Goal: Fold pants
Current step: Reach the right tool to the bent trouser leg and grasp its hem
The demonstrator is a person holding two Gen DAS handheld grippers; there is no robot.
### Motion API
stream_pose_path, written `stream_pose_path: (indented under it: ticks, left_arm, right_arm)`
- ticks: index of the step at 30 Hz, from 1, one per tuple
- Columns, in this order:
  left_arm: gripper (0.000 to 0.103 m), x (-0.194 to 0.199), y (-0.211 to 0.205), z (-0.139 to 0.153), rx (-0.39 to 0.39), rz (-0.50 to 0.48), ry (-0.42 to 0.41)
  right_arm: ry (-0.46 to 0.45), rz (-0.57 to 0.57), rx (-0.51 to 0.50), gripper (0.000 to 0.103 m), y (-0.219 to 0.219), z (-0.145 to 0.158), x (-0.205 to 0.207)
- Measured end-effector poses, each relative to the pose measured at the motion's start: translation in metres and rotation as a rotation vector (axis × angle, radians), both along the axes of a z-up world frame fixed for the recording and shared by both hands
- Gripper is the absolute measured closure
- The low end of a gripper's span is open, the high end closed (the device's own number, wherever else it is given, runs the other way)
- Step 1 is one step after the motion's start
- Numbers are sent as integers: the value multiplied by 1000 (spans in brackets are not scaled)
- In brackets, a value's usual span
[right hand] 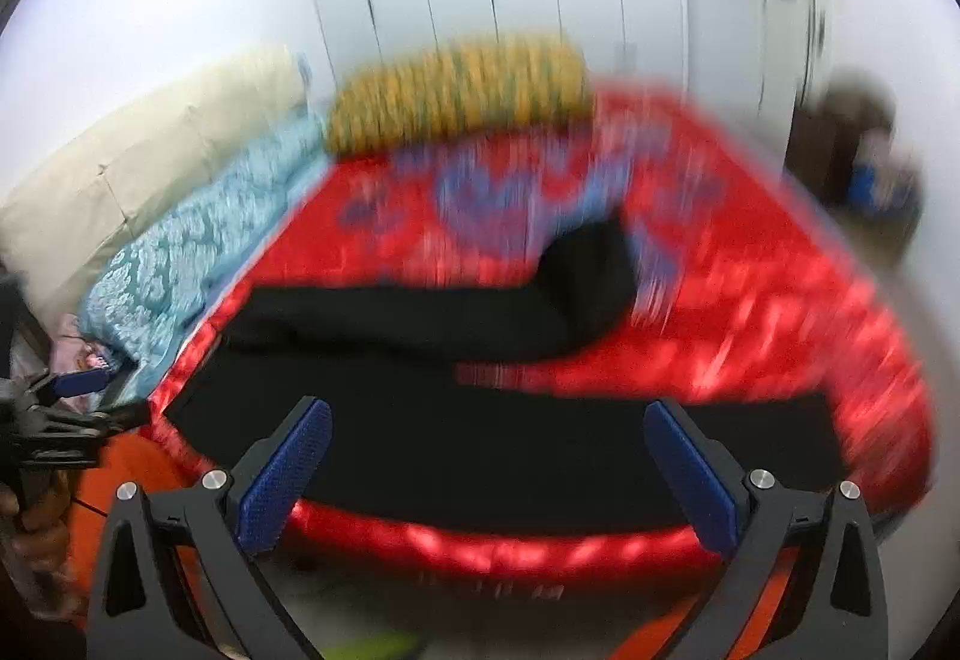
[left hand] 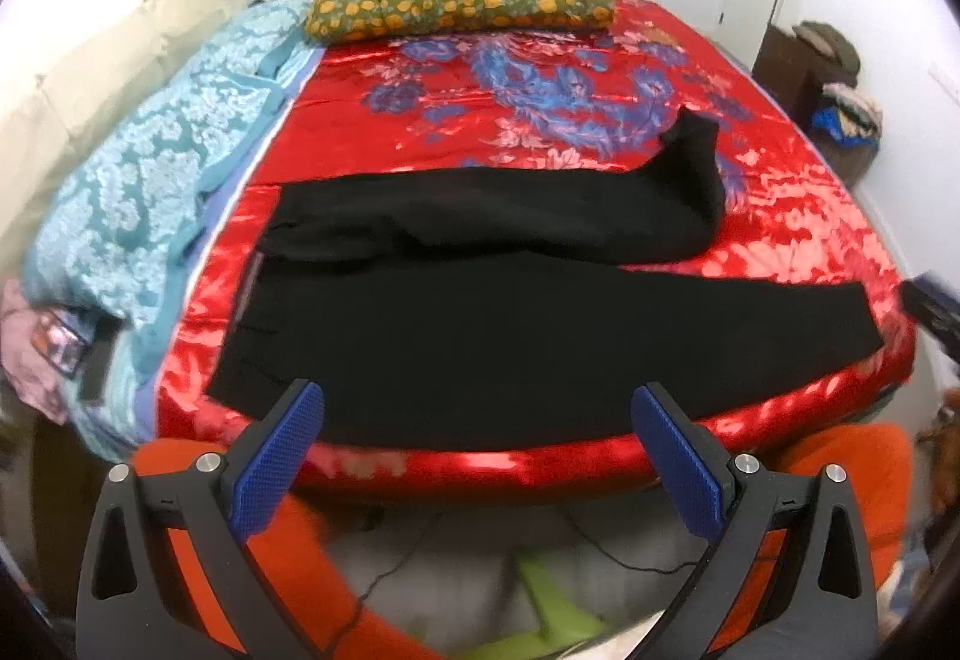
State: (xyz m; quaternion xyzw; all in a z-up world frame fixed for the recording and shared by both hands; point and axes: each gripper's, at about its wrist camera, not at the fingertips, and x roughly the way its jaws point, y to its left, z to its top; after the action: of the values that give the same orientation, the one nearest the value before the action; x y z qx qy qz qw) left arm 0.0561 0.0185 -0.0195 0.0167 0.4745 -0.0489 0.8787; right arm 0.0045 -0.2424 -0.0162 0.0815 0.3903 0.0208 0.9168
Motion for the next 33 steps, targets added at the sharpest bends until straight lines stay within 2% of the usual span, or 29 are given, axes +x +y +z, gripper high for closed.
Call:
stream_pose_path:
  ticks: [1,4,6,9,11,12,14,15,16,17,20,21,22,23,24,25,27,28,30,33]
  left_arm:
    - [1,3,-1,-2,-11,-2,8]
    - [1,11,-9,-15,-10,-19,41]
    - [1,17,-17,-25,0,-31,74]
    - [1,28,-28,-42,13,-40,128]
    - [1,35,-35,-48,26,-39,155]
    - [1,39,-37,-51,35,-37,163]
    - [1,45,-41,-53,53,-28,169]
    - [1,48,-42,-55,59,-23,170]
    - [1,51,-42,-56,66,-18,174]
    - [1,55,-43,-59,71,-13,183]
    - [1,64,-47,-72,83,-9,231]
    - [1,66,-47,-75,82,-10,243]
    - [1,66,-49,-77,80,-13,254]
    - [1,66,-50,-79,79,-17,260]
    - [1,66,-51,-80,83,-21,260]
    - [1,66,-53,-82,87,-25,261]
    - [1,67,-54,-84,85,-31,269]
    - [1,67,-54,-84,80,-31,270]
    - [1,67,-52,-83,70,-32,267]
    - [1,66,-47,-83,70,-28,257]
  right_arm:
    - [34,-28,50,0,-20,-11,15]
    - [27,-109,291,0,-97,-38,62]
    - [61,-165,400,0,-150,-58,112]
    - [141,-191,412,2,-208,-88,197]
    - [233,-203,379,11,-242,-119,255]
    - [271,-210,394,16,-256,-136,271]
    - [309,-262,469,22,-278,-172,302]
    - [312,-271,541,23,-282,-188,311]
    - [311,-279,609,24,-282,-205,322]
    - [306,-279,618,25,-279,-213,327]
    - [312,-277,539,31,-259,-237,353]
    - [313,-254,525,40,-247,-240,359]
    - [296,-191,515,43,-227,-237,367]
    - [260,-116,462,43,-202,-226,369]
    - [209,34,409,43,-165,-210,368]
    - [189,204,397,44,-128,-197,365]
    - [201,464,400,45,-76,-185,352]
    - [215,570,365,45,-52,-181,342]
    - [239,655,309,44,-32,-180,323]
    - [230,571,379,41,-58,-184,315]
